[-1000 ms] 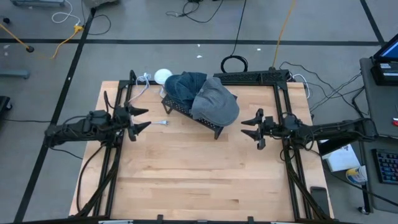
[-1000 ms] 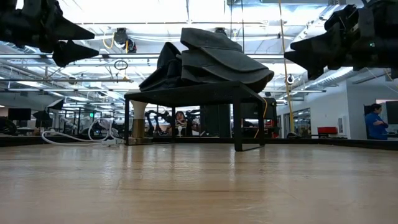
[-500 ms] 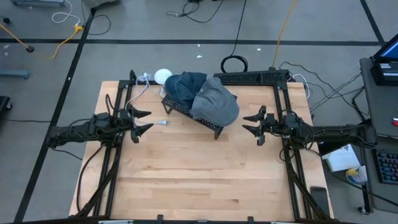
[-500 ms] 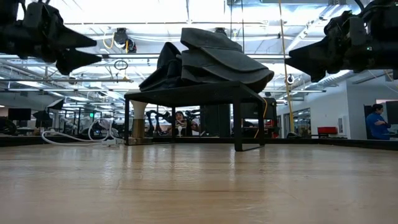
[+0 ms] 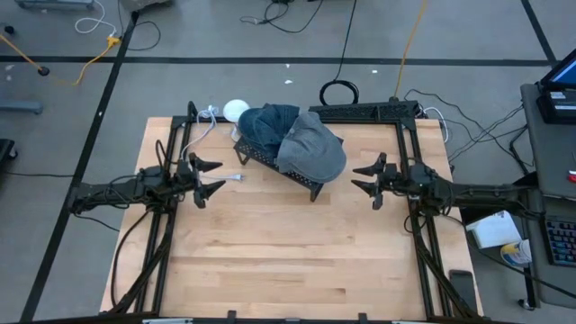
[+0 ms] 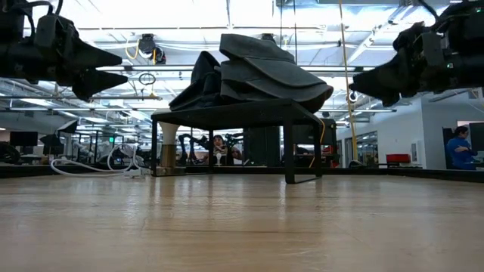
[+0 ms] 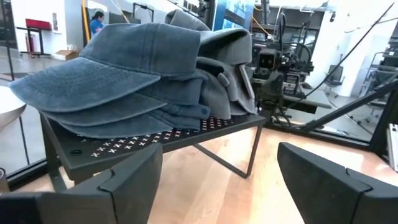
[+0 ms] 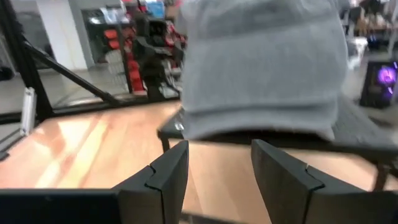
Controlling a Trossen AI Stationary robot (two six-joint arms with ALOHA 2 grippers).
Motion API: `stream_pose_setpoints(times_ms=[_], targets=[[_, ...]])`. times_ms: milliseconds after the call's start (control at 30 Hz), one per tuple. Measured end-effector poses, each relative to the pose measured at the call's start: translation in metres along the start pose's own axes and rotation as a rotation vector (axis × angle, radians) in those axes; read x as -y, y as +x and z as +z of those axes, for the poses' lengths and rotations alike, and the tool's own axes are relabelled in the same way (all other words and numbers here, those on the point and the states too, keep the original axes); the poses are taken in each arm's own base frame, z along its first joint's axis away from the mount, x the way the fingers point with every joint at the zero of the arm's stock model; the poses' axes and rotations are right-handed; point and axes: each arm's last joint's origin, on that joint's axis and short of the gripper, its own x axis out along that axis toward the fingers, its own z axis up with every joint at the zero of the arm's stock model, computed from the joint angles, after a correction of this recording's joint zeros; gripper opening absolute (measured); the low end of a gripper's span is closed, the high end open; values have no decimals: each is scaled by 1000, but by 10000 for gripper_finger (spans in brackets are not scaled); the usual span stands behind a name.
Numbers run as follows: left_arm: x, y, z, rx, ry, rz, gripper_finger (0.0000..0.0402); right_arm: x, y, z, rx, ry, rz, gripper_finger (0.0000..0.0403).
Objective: Pick & Place hat
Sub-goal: Return to Home Position
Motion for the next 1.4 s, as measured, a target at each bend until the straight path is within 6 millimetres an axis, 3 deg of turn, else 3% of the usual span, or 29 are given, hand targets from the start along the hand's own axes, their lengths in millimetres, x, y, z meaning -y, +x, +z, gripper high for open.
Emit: stream_pose_setpoints(times_ms=[533, 833, 1067, 1400], targets=[[1, 0, -1, -16, 16, -39, 308, 2, -15, -18, -193, 33, -31, 166], [1, 0, -1, -19, 15, -41, 301, 2, -23, -14, -135, 11, -32, 166], [1, 0, -2, -19, 20, -38, 314, 2, -23, -14, -132, 122, -58, 166], [1, 0, 1, 16, 14, -41, 327, 2, -22, -3, -24, 107, -45, 166]])
